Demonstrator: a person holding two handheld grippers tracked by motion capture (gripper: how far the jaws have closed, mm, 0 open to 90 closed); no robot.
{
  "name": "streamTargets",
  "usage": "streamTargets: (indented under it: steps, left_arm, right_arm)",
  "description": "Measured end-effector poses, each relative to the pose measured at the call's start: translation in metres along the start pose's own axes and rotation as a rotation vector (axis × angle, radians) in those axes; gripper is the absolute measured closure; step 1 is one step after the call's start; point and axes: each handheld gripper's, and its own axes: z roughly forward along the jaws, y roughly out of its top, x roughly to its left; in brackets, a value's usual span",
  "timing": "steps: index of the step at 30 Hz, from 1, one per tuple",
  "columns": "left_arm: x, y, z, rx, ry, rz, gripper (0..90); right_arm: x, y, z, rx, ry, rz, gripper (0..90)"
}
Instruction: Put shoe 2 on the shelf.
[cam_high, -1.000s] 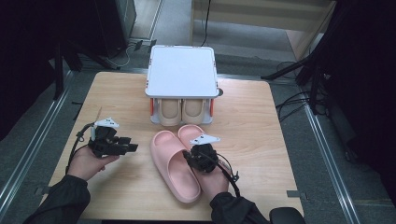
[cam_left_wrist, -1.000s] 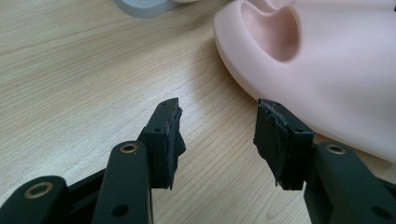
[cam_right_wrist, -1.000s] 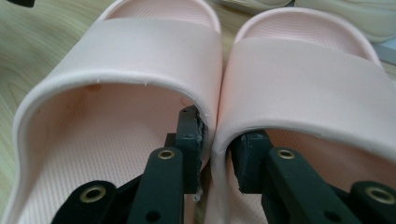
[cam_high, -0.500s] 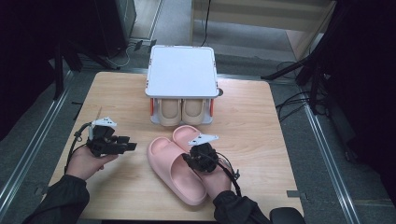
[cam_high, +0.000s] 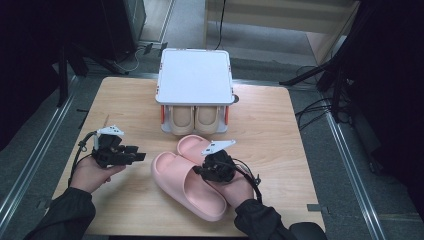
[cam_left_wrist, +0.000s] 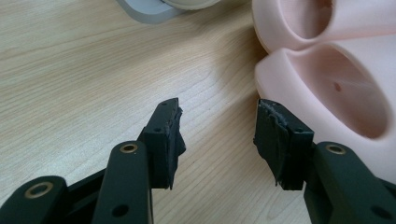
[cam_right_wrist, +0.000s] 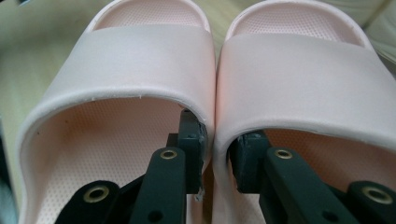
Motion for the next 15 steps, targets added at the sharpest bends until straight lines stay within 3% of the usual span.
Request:
streamTargets:
  steps: [5, 15]
  left_arm:
    - [0.000, 0.000, 0.001, 0.005, -0.003, 0.001, 50.1]
    - [-0.001, -0.001, -0.001, 0.004, 0.001, 0.005, 49.7]
  right_arm:
    - [0.002, 0.006, -0.005, 0.046, 0.049, -0.064, 76.6]
    - [0.006, 0.028, -0.014, 0.049, 0.109, -0.139, 76.5]
